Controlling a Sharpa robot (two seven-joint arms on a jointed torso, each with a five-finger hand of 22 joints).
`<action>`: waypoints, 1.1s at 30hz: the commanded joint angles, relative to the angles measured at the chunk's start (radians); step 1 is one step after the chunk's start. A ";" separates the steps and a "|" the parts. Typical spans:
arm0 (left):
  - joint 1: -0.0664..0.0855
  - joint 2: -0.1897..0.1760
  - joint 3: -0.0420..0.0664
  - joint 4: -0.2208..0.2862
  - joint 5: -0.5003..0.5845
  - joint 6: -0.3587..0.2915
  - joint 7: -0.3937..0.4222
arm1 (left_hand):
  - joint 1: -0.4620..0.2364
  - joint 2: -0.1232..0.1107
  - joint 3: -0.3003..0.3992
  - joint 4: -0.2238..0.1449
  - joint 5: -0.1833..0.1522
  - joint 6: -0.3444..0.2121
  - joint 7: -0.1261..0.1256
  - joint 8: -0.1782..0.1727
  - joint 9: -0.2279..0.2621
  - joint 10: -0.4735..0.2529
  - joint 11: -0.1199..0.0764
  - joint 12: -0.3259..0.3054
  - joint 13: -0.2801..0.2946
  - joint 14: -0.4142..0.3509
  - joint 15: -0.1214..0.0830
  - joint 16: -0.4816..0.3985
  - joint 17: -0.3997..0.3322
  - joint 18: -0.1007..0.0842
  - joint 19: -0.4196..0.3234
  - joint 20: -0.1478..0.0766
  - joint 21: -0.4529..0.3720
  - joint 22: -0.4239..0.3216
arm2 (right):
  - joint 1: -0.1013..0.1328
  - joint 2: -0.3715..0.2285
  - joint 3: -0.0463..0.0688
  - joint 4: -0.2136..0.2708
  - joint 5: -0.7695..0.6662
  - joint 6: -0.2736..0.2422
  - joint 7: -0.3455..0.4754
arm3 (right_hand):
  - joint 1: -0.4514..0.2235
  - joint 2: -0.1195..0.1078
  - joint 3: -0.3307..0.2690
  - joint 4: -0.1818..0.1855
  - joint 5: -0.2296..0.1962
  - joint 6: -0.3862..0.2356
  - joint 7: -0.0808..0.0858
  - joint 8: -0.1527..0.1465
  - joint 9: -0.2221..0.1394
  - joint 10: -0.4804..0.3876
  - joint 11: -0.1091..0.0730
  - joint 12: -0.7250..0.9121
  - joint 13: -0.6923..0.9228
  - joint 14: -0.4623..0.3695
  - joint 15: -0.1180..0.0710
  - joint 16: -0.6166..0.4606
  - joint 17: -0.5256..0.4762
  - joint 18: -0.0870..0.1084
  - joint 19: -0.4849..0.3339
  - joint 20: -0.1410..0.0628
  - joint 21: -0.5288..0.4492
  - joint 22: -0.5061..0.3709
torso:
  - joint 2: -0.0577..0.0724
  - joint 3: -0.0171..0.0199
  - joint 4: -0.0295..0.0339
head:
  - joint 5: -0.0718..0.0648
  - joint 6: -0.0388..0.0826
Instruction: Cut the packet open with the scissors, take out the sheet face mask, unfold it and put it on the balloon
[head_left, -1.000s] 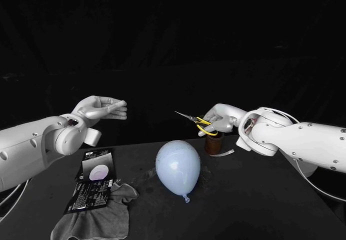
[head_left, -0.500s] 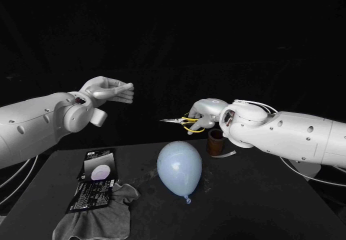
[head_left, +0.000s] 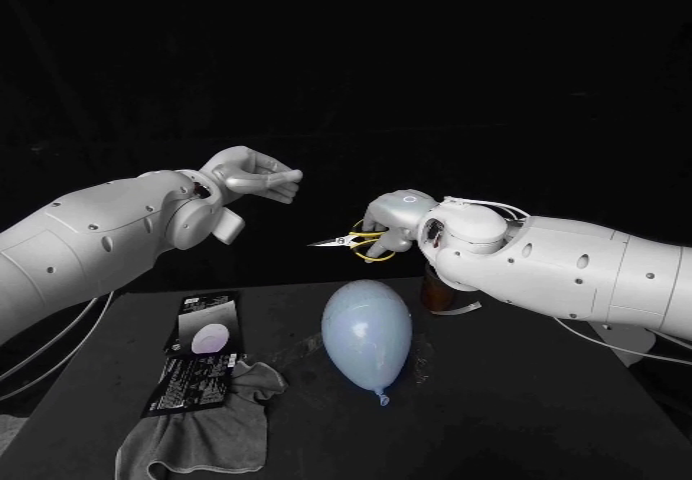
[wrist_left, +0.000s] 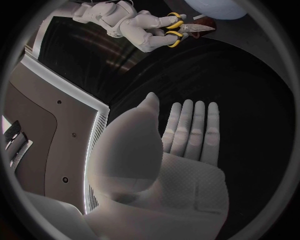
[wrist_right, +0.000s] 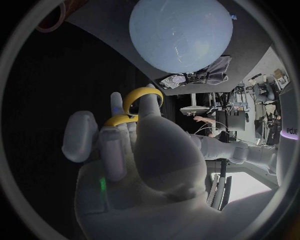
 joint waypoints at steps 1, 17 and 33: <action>0.003 0.018 0.002 0.002 -0.156 0.077 -0.015 | 0.000 0.001 -0.014 0.001 -0.002 -0.010 -0.001 -0.009 0.001 -0.015 -0.001 -0.004 -0.001 -0.007 0.000 -0.007 -0.002 0.000 -0.004 -0.002 -0.004 0.001 | 0.000 0.017 0.000 -0.006 -0.097 -0.018 -0.020 | 0.120 0.108 0.005 0.001 0.004 0.005 0.000 -0.002 -0.001 0.072 -0.065 -0.001 -0.001 0.081 -0.007 0.005 0.155 -0.008 0.008 0.002 0.006 0.002 | -0.003 -0.0007 -0.0005 | 0.013 0.001; 0.001 0.043 0.000 0.034 -0.272 0.239 -0.099 | -0.029 0.029 -0.113 0.003 -0.002 -0.009 0.009 -0.019 0.007 -0.036 0.004 0.001 0.000 0.048 -0.006 -0.007 0.001 0.004 0.020 -0.003 0.004 0.007 | -0.005 0.048 0.000 -0.007 -0.155 -0.024 -0.027 | 0.118 0.107 0.006 0.006 0.004 0.003 0.002 -0.004 -0.002 0.070 -0.063 -0.002 -0.003 0.080 -0.007 0.004 0.149 -0.009 0.010 0.002 0.008 0.004 | -0.002 0.0000 -0.0024 | 0.031 0.014; -0.003 0.052 -0.004 0.045 -0.275 0.293 -0.112 | 0.039 0.066 -0.145 -0.005 -0.002 0.014 -0.002 -0.019 0.015 -0.008 -0.006 0.001 0.000 0.080 -0.016 -0.009 0.009 0.006 0.035 -0.005 0.008 0.005 | -0.005 0.058 0.000 -0.007 -0.167 -0.021 -0.030 | 0.117 0.106 0.006 0.008 0.003 0.003 0.003 -0.005 -0.002 0.070 -0.063 -0.002 -0.004 0.080 -0.006 0.004 0.151 -0.009 0.011 0.002 0.009 0.005 | -0.002 -0.0001 -0.0013 | 0.035 0.009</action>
